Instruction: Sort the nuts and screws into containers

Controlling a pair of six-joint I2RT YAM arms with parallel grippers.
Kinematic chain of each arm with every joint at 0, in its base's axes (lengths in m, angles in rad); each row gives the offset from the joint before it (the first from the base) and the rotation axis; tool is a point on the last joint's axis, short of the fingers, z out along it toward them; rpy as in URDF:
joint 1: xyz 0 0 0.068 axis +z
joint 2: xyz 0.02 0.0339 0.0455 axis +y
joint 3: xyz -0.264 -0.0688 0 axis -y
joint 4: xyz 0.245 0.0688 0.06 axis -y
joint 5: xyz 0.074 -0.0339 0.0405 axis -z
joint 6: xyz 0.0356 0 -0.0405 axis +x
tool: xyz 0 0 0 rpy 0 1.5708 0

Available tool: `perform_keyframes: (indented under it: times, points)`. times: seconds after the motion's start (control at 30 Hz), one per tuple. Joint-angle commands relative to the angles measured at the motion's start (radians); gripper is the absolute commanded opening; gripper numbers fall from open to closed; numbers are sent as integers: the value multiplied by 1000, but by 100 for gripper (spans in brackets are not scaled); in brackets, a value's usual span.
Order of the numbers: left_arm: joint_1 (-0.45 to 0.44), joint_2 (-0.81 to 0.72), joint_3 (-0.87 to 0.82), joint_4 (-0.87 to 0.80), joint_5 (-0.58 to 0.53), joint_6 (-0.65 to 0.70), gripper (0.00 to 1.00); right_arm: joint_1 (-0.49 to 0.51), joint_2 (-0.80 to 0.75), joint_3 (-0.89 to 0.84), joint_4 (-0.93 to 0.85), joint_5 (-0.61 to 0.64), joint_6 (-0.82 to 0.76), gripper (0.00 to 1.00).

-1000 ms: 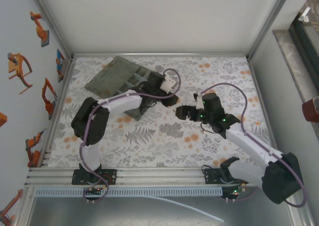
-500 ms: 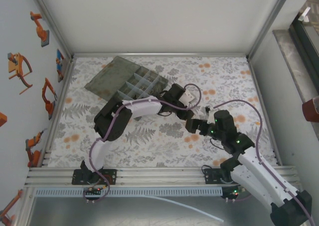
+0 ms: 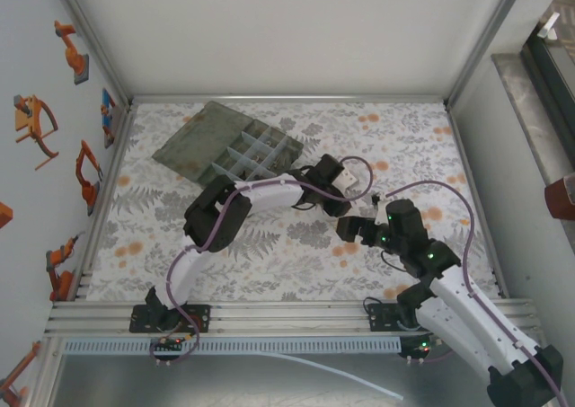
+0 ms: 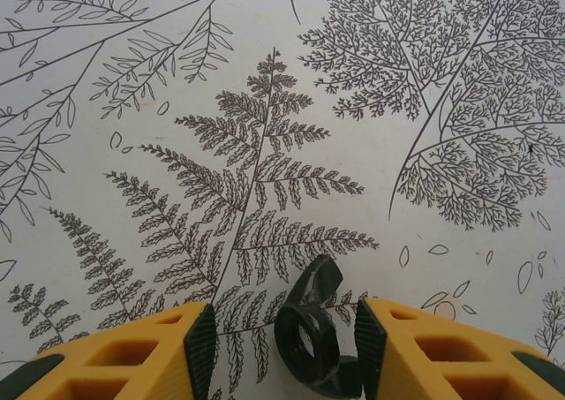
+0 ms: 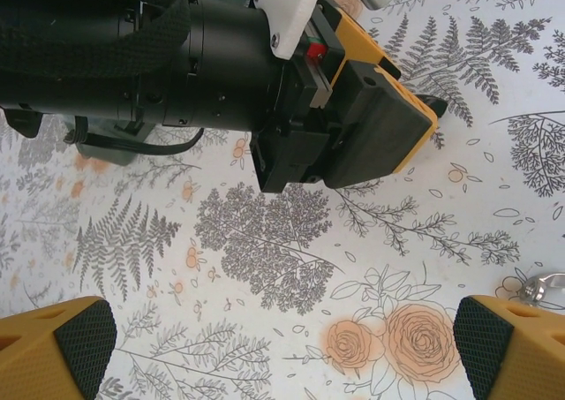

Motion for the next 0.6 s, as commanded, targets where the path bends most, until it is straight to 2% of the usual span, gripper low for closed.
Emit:
perform_keyframes:
  times: [0.0, 0.23, 0.4, 0.47, 0.57]
  points:
    - [-2, 37, 19, -60, -24, 35, 41, -6, 0, 37, -9, 27, -26, 100]
    - [-9, 43, 13, -51, -54, 70, 26, -7, 26, 58, -12, 23, -40, 100]
    - [-6, -21, -55, 4, -44, 78, 17, -8, 28, 52, -11, 36, -39, 100]
    - [11, -72, -102, 58, -6, 41, 16, -8, 34, 51, -7, 41, -40, 100]
    - [65, -177, -191, 194, 108, -51, 15, -10, 66, 59, 18, 62, -50, 100]
